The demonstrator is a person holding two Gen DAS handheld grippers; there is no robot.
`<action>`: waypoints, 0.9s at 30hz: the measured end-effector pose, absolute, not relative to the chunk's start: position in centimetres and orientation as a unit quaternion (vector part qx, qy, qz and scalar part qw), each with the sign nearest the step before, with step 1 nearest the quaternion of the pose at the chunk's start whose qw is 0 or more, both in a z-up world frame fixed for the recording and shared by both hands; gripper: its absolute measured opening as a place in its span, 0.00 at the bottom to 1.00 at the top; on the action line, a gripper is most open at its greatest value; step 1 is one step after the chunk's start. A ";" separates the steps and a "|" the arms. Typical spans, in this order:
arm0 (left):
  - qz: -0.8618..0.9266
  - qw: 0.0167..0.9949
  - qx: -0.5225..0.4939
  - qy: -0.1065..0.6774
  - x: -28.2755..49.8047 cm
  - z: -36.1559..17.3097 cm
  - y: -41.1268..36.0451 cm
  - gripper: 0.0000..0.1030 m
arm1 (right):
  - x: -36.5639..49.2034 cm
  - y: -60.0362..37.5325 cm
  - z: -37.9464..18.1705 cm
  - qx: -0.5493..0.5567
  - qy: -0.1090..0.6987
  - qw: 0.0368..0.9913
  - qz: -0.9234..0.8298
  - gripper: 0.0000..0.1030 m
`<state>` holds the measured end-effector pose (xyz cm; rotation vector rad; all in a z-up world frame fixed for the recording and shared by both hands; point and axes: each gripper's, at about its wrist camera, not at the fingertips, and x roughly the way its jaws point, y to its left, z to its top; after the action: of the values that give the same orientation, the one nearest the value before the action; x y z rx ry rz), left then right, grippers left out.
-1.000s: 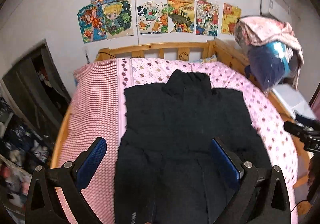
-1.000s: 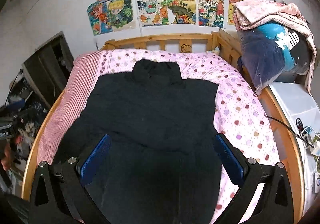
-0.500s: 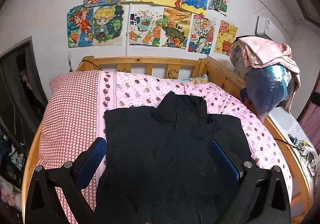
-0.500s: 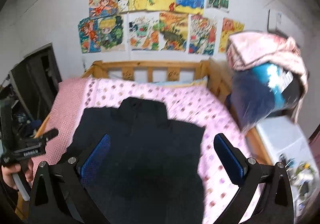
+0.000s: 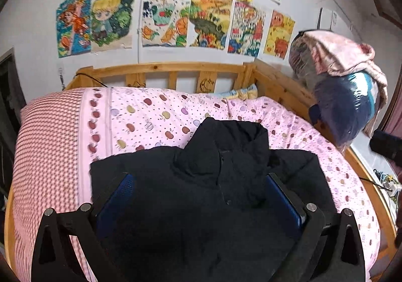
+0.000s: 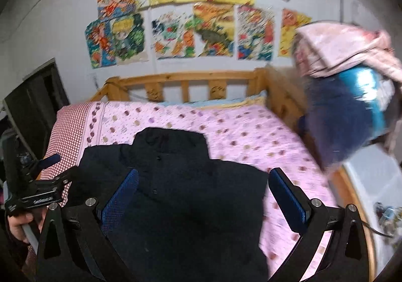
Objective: Fold large clothes
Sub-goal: 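Grasp the jacket hem with both grippers and lift it toward the collar, then carry the held hem over onto the collar with both grippers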
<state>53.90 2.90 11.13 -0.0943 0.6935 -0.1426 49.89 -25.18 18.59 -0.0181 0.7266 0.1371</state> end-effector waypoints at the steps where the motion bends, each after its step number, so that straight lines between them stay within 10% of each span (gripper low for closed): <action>1: -0.070 0.937 -0.042 0.339 54.6 11.0 2.8 1.00 | 51.0 -24.9 17.3 -0.006 0.360 0.930 0.079 0.99; 10: -0.050 0.939 -0.036 0.338 62.4 8.6 3.9 0.99 | 60.6 -22.6 8.6 0.005 0.375 0.919 0.123 0.88; 21: -0.111 0.926 -0.107 0.345 69.4 3.7 4.2 0.65 | 69.7 -21.8 2.1 0.004 0.398 0.911 0.105 0.62; 27: -0.136 0.922 -0.084 0.352 71.0 3.3 1.8 0.16 | 72.4 -21.8 0.7 0.029 0.407 0.906 0.116 0.44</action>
<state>71.02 1.80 3.34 -0.1723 0.7226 -0.2798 72.43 -21.82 0.68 0.0601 0.8397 0.2393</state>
